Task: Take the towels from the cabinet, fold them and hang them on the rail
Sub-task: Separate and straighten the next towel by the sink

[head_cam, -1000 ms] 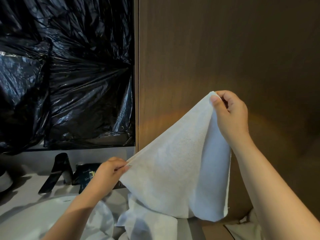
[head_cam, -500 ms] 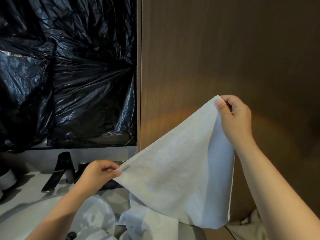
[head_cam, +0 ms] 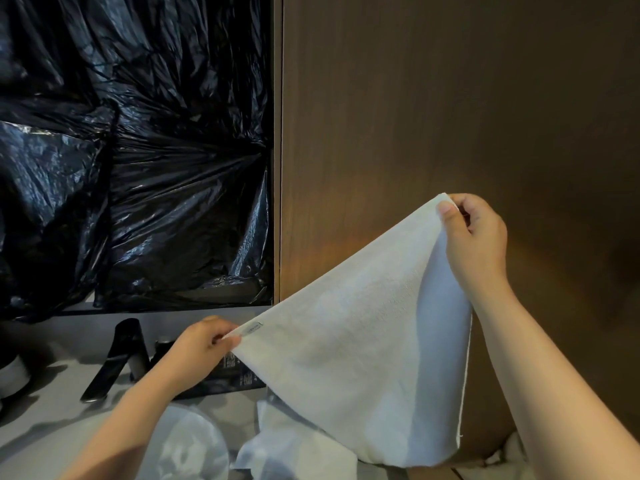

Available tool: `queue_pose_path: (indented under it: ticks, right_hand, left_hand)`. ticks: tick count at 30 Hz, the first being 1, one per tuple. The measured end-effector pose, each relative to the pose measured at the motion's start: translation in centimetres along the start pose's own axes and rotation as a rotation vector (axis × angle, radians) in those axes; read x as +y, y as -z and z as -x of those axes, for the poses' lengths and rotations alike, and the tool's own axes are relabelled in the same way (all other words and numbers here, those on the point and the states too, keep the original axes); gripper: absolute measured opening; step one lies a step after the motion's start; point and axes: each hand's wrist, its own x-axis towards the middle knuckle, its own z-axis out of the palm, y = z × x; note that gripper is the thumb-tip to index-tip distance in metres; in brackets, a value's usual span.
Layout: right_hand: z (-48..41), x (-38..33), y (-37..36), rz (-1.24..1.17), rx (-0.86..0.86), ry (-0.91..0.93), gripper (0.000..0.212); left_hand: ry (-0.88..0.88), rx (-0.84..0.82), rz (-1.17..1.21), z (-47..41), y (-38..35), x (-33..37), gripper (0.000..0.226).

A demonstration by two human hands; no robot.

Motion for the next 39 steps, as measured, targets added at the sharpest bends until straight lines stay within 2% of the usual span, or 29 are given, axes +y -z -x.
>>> queue_pose_path:
  ticks: [4, 7, 9, 16, 18, 20, 23, 25, 29, 34, 39]
  right_hand:
    - [-0.8, 0.0, 0.8, 0.015, 0.05, 0.005, 0.013]
    - [-1.3, -0.2, 1.3, 0.018, 0.101, 0.009, 0.013]
    - [-1.5, -0.4, 1.4, 0.02, 0.125, 0.004, 0.013]
    - [-1.9, -0.5, 2.7, 0.018, 0.197, 0.017, 0.011]
    - [-1.9, -0.4, 2.8, 0.0, 0.232, 0.015, 0.01]
    - [-1.6, 0.2, 2.6, 0.002, 0.229, -0.01, 0.009]
    - [-0.1, 2.3, 1.6, 0.05, 0.163, -0.068, 0.008]
    - [1.0, 3.9, 1.1, 0.076, 0.139, -0.108, 0.007]
    - [2.2, 6.3, 0.7, 0.098, 0.149, -0.185, 0.01]
    - [2.7, 7.4, 0.2, 0.112, 0.147, -0.205, 0.006]
    - [3.1, 8.3, -0.6, 0.127, 0.125, -0.235, 0.016]
  left_hand:
    - [0.046, 0.04, 0.294, -0.7, 1.6, 1.2, 0.019]
    - [0.021, 0.159, 0.33, -1.4, 3.5, 2.2, 0.016]
    - [0.019, 0.22, 0.465, -1.8, 4.8, 2.6, 0.014]
    - [-0.11, 0.243, 0.977, -3.3, 9.7, 6.4, 0.021]
    - [-0.16, 0.301, 1.081, -3.9, 10.8, 7.7, 0.022]
    - [-0.135, 0.391, 1.155, -4.2, 10.9, 8.4, 0.02]
    - [0.064, 0.518, 1.093, -4.1, 8.9, 8.1, 0.012]
    - [0.156, 0.539, 1.01, -3.8, 7.2, 7.3, 0.008]
    - [0.21, 0.497, 0.885, -3.5, 6.0, 6.0, 0.008]
    - [0.326, 0.427, 0.953, -3.5, 6.0, 4.9, 0.008]
    - [0.385, 0.439, 0.977, -3.2, 5.5, 4.6, 0.008]
